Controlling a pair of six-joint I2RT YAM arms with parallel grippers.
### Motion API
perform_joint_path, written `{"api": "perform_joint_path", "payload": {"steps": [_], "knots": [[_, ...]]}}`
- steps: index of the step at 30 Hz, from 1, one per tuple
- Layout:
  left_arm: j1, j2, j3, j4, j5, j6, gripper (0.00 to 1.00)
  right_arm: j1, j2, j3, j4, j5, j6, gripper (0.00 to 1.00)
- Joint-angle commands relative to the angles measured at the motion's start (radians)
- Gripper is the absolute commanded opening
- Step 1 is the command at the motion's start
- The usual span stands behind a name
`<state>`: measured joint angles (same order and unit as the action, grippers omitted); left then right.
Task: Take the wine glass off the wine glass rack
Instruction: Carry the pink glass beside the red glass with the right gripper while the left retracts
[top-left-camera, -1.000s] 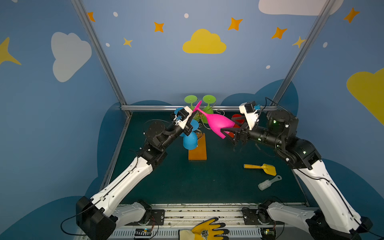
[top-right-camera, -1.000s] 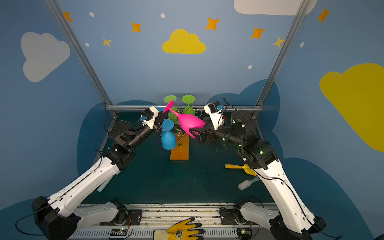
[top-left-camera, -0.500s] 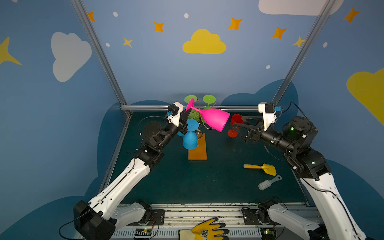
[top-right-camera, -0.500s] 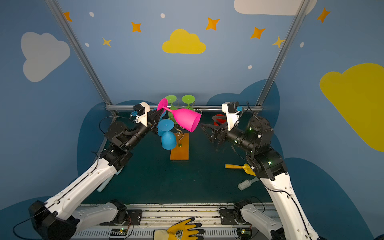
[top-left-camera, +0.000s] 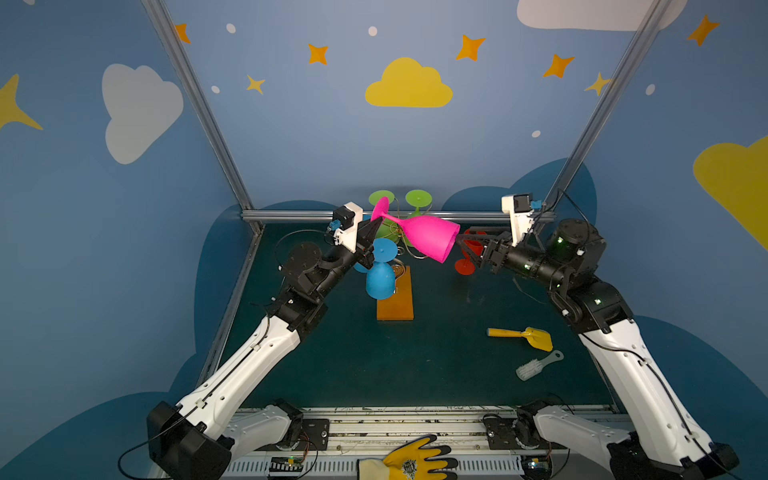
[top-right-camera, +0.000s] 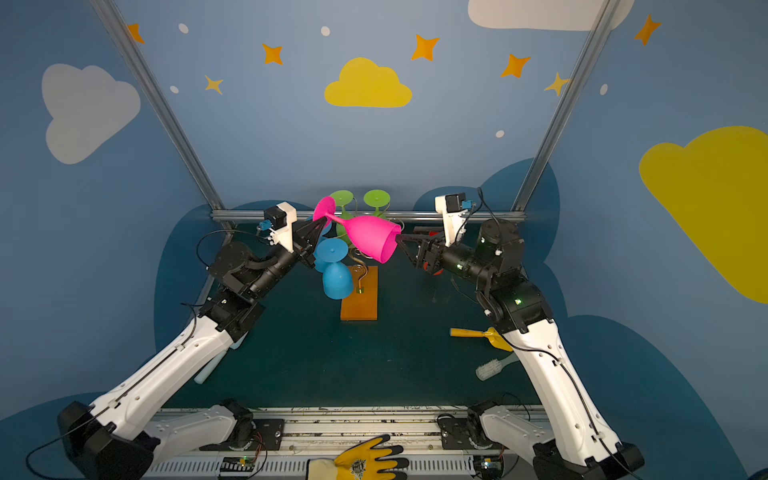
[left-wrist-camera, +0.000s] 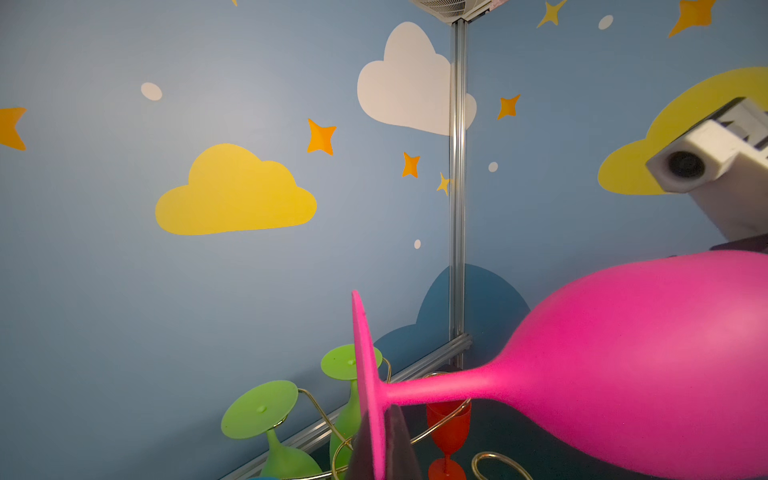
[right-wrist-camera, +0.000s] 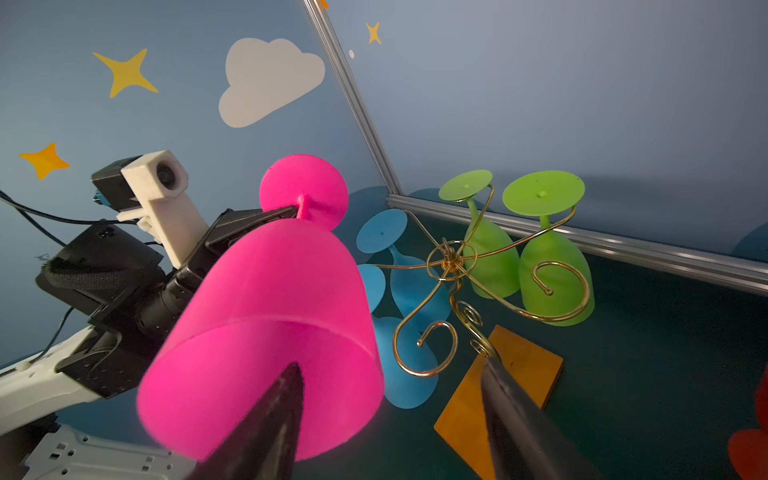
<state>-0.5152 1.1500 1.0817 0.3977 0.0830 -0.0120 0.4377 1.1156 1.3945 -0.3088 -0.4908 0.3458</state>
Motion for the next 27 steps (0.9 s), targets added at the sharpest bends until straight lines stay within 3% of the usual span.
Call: {"api": "perform_joint_path", "payload": {"steps": [1,14,19,21,22,24,27], "knots": [[0.007,-0.012,-0.004,0.03,0.021,-0.033,0.03,0.014,0.023,-0.002,0.059,-0.003,0.022,0.62],[0.011,0.001,0.002,0.033,0.04,-0.049,0.03,0.034,0.066,0.023,0.096,-0.06,0.04,0.0],[0.014,0.005,0.004,0.033,0.037,-0.049,0.05,0.034,0.063,0.043,0.067,-0.034,0.048,0.0],[0.014,0.001,0.005,0.031,0.028,-0.049,0.13,0.03,0.056,0.05,0.058,-0.026,0.047,0.0],[0.015,-0.001,0.003,0.03,0.023,-0.048,0.23,0.028,0.052,0.055,0.05,-0.016,0.045,0.0],[0.016,-0.007,-0.001,0.03,0.004,-0.047,0.54,0.016,0.043,0.07,0.03,0.006,0.039,0.0],[0.019,-0.023,-0.009,0.023,-0.034,-0.034,0.66,-0.017,0.019,0.096,-0.018,0.055,0.016,0.0]]}}
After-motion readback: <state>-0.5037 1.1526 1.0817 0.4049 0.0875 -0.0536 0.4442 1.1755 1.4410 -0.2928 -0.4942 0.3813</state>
